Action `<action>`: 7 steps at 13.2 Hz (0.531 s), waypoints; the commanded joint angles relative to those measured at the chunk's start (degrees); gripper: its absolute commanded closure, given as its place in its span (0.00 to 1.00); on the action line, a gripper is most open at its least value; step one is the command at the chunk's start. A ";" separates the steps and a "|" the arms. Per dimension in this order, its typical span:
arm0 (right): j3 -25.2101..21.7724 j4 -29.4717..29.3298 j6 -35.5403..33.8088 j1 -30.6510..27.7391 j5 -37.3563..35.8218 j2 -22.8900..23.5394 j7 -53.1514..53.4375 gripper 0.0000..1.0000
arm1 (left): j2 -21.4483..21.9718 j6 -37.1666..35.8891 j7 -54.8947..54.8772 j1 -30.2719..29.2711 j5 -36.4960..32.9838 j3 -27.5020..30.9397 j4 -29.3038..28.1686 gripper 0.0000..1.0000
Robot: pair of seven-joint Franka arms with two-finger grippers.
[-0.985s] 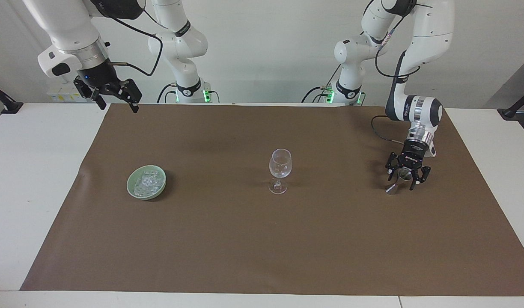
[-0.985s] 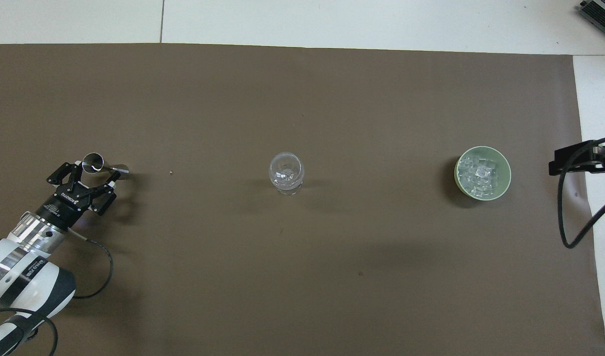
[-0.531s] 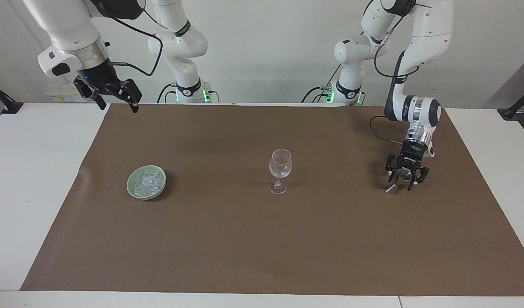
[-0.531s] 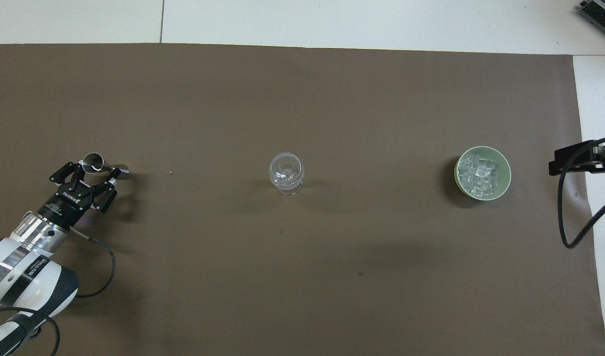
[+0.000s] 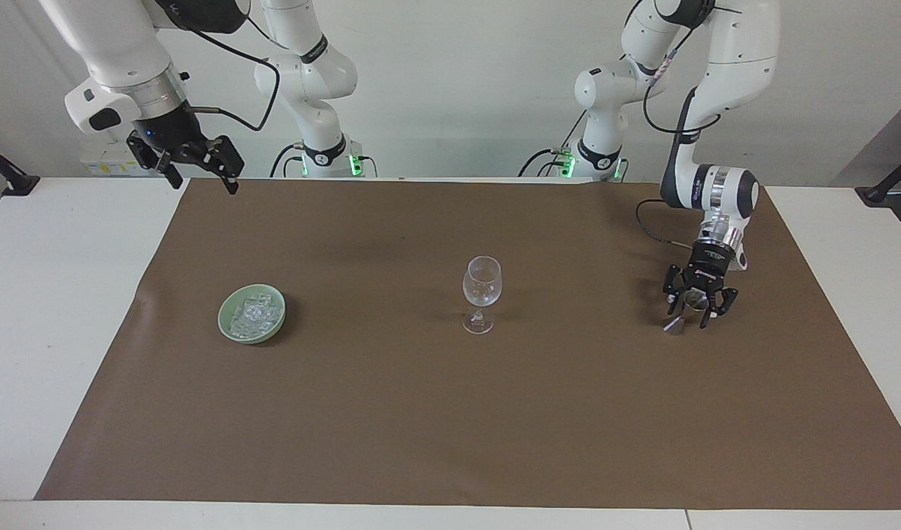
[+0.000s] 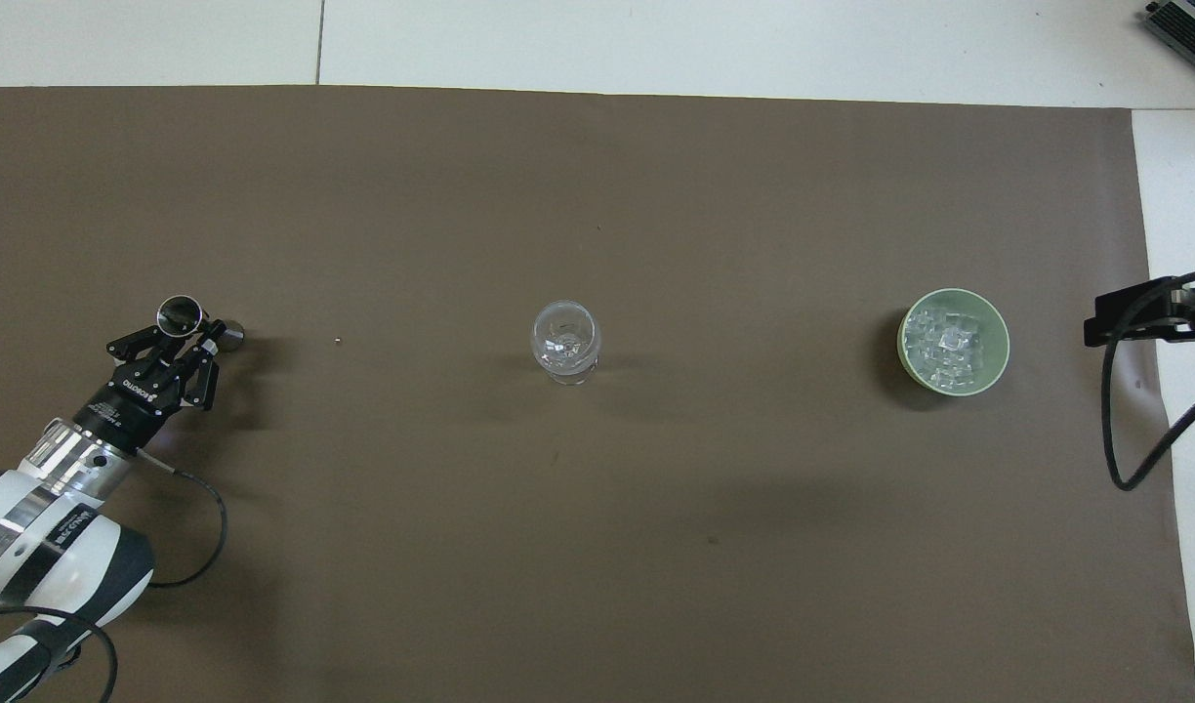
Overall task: Pour wine and add ice with both arms
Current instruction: 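Close the left gripper on the silver jigger and lift it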
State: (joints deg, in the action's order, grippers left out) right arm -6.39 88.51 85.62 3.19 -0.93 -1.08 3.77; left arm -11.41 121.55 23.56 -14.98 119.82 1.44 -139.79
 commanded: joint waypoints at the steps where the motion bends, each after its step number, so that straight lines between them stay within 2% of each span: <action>1: 0.15 1.06 -0.28 -0.12 0.75 -1.12 0.62 0.00 | 1.48 0.53 -0.62 0.66 1.64 0.32 -1.18 1.00; 7: 0.15 1.06 -0.28 -0.12 0.75 -1.03 0.71 0.00 | 1.83 -1.67 -0.44 0.04 1.64 0.67 -1.01 1.00</action>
State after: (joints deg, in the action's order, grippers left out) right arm -6.39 88.51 85.62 3.19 -0.93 -1.08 3.77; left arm -11.04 120.99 23.56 -15.00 120.29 1.60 -139.76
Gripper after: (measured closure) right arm 0.000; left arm 0.784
